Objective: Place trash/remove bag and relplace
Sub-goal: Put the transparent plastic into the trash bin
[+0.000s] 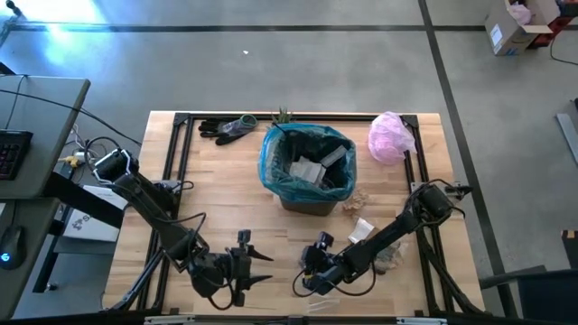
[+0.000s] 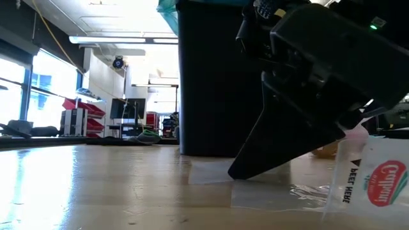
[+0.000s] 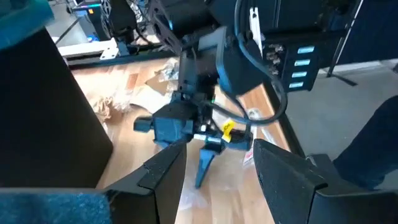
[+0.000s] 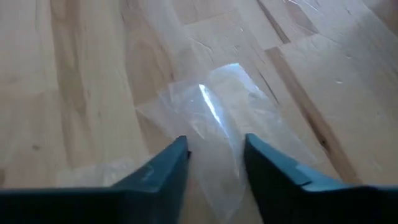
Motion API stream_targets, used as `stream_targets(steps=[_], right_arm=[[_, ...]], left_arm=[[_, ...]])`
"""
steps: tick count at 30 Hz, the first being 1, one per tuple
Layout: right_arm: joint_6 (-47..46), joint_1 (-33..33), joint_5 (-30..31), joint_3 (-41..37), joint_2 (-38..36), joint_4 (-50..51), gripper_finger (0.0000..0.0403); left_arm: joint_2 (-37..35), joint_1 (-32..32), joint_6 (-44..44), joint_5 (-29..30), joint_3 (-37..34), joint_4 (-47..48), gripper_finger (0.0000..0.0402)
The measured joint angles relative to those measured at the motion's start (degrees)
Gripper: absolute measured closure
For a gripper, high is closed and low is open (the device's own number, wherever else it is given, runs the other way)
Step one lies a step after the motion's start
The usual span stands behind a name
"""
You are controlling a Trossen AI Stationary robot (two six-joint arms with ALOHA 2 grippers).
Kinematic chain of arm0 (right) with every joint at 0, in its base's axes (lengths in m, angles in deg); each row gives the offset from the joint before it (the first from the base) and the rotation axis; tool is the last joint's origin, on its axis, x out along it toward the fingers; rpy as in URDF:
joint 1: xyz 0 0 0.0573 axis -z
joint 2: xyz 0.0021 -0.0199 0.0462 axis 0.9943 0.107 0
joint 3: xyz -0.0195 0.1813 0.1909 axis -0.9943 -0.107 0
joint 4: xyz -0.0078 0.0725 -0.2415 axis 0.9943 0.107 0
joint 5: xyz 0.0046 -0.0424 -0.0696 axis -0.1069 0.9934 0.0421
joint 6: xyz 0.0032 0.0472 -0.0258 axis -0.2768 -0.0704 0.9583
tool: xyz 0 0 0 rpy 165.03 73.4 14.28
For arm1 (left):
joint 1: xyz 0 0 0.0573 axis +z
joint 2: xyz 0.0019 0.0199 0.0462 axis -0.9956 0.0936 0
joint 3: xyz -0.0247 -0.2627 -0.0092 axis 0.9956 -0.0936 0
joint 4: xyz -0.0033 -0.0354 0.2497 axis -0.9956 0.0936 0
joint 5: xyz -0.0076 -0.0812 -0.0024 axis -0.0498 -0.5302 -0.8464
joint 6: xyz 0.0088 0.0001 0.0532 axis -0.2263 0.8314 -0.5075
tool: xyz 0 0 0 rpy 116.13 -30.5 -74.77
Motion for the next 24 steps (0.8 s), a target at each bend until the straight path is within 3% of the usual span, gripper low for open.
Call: stream_targets(steps=[5, 7, 16, 24], right_arm=[[0.6, 0.0, -1.1, 0.0, 0.1, -0.6, 0.0368], [1.2, 0.0, -1.4, 0.0, 0.1, -1.0, 0.0392], [2.1, -0.3, -1.1, -0.4, -2.0, -1.5, 0.0402], [4.6, -2.5, 3.1, -0.5, -10.3, 0.5, 0.0403]], left_arm=[[0.0, 0.0, 0.3, 0.1, -2.3, -4.5, 0.0229], [0.0, 0.0, 0.3, 0.1, -2.8, -5.2, 0.0229], [0.0, 0.0, 1.6, 1.3, -3.1, -4.9, 0.0229], [0.0, -0.2, 2.1, 1.8, -3.1, -4.4, 0.0229]])
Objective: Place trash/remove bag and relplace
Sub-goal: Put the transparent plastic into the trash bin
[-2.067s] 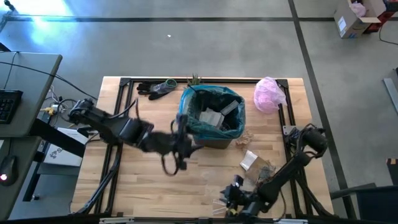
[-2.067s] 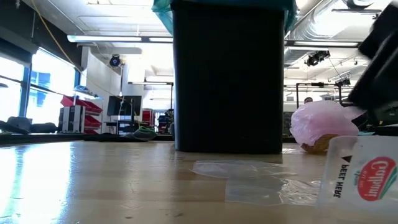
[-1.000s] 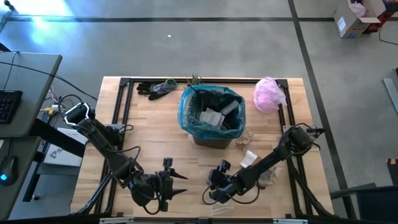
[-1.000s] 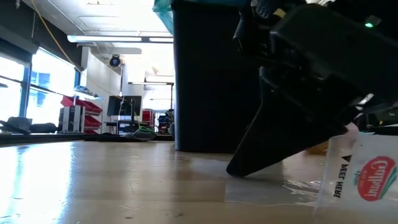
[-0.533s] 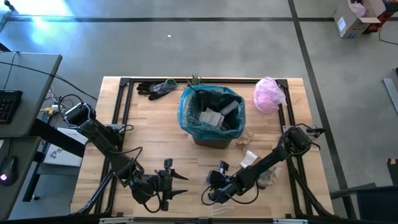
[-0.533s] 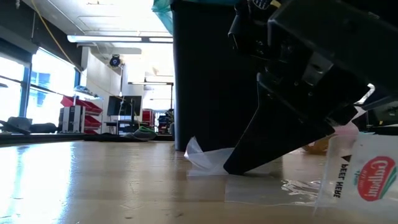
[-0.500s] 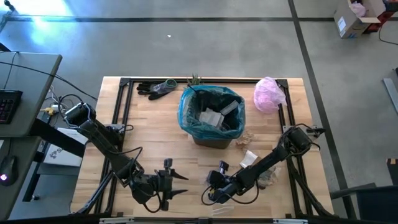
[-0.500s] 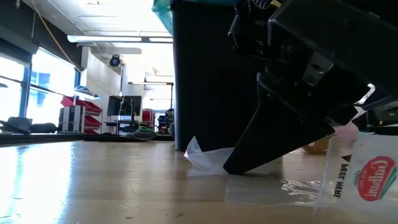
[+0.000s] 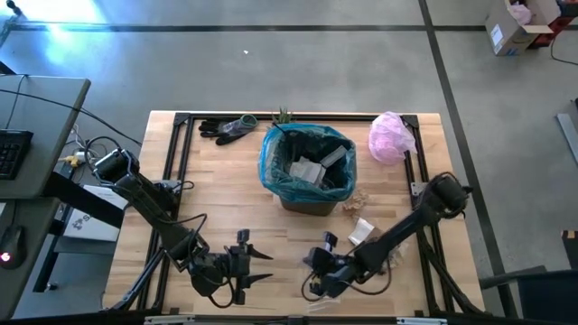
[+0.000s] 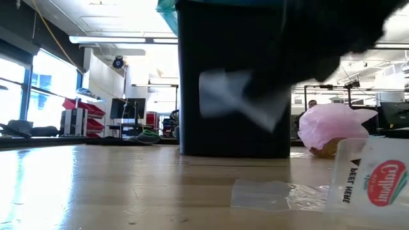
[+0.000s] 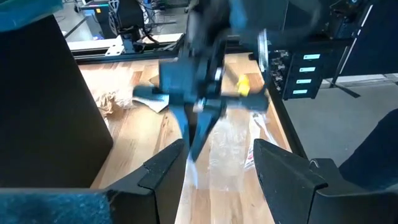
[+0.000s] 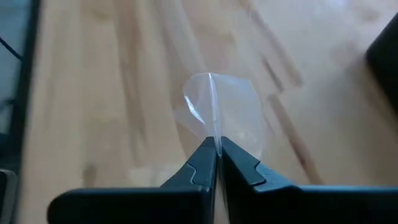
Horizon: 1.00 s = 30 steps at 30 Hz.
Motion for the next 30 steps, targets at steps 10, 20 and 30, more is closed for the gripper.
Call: stream_targets(steps=[10, 20, 30], right_arm=[[13.5, -1.4, 11.9, 0.1, -16.6, -2.2, 0.0403], [33.5, 5.1, 15.6, 0.2, -31.8, -10.0, 0.0403], [31.9, 18.1, 14.0, 0.2, -37.6, -2.9, 0.0403]], left_arm=[[3.5, 0.3, 0.8, 0.3, 0.0, -0.6, 0.0229], [8.0, 0.8, 4.2, -0.6, 0.0, -2.4, 0.0229], [9.6, 0.8, 4.3, -1.6, 0.0, -5.3, 0.0229]])
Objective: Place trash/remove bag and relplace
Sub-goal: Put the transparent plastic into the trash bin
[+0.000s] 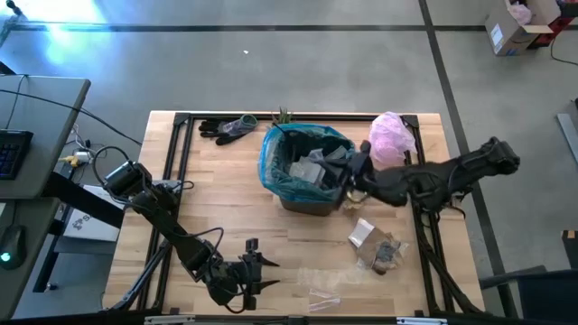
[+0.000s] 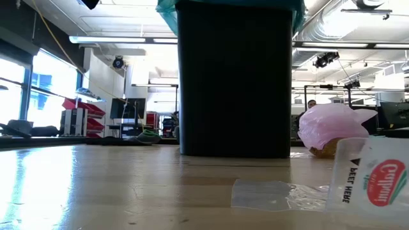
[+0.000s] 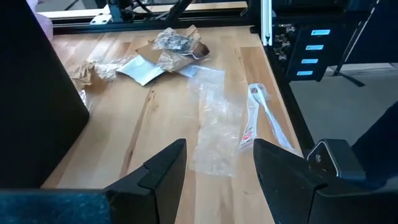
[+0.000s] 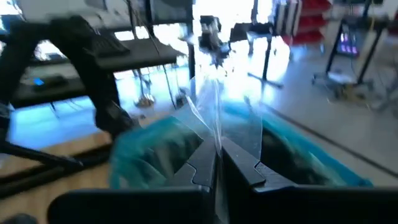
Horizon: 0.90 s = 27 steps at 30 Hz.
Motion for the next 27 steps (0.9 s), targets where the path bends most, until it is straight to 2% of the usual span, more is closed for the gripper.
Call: stream_targets(steps=[8, 12, 19, 27], right_arm=[[-13.6, 7.4, -5.7, 0.0, 0.0, 14.4, 0.0392], [-15.7, 7.8, -7.9, 0.0, 0.0, 15.9, 0.0344], [-16.0, 7.1, -8.0, 0.0, 0.0, 15.9, 0.0248], [-15.9, 5.1, -7.9, 0.0, 0.0, 15.2, 0.0209]], left_arm=[[0.0, 0.0, 0.0, 0.0, 0.0, -0.3, 0.0229], [0.0, 0.0, 0.0, -0.2, 0.0, -0.8, 0.0229], [0.0, 0.0, 0.0, -0.2, 0.0, -1.4, 0.0229], [0.0, 0.0, 0.9, -1.1, 0.0, -1.6, 0.0229]])
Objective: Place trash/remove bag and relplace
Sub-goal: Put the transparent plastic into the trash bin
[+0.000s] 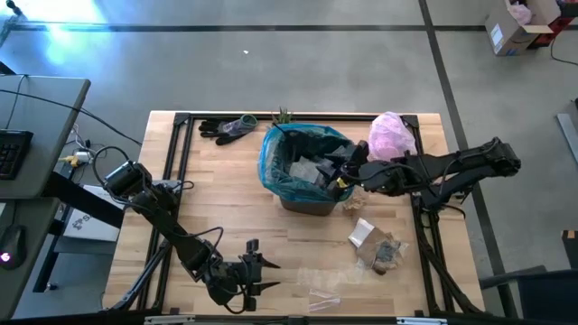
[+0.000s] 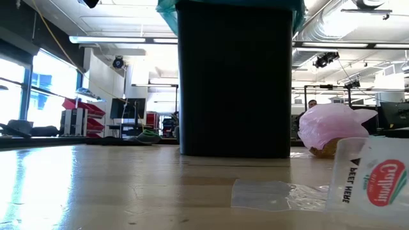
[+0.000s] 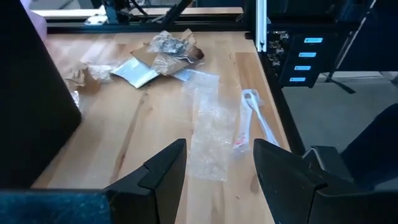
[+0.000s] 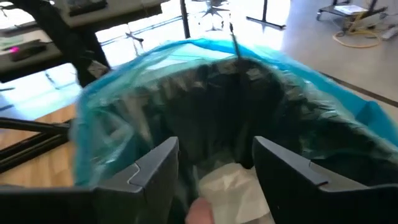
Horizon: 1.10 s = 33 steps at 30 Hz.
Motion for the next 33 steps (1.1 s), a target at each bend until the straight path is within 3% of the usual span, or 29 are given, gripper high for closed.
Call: stream_targets(steps=[9, 18, 28, 33], right_arm=[[1.5, -10.3, 0.0, 0.0, 0.0, -3.7, 0.0208], [-0.7, -23.7, 1.0, 0.0, 0.9, -4.5, 0.0208], [-8.3, -32.5, 3.0, 0.0, 8.2, -3.6, 0.0208], [-11.9, -34.7, 4.0, 0.0, 12.1, -3.5, 0.0208]], left_arm=[[3.6, 2.3, -1.6, -8.5, 0.0, -2.5, 0.0229], [12.5, 7.6, -7.0, -15.2, 0.2, -16.6, 0.0229], [20.1, 12.8, -11.4, -26.8, 8.0, -20.1, 0.0229], [23.5, 13.7, -13.1, -29.3, 11.7, -19.9, 0.0229]])
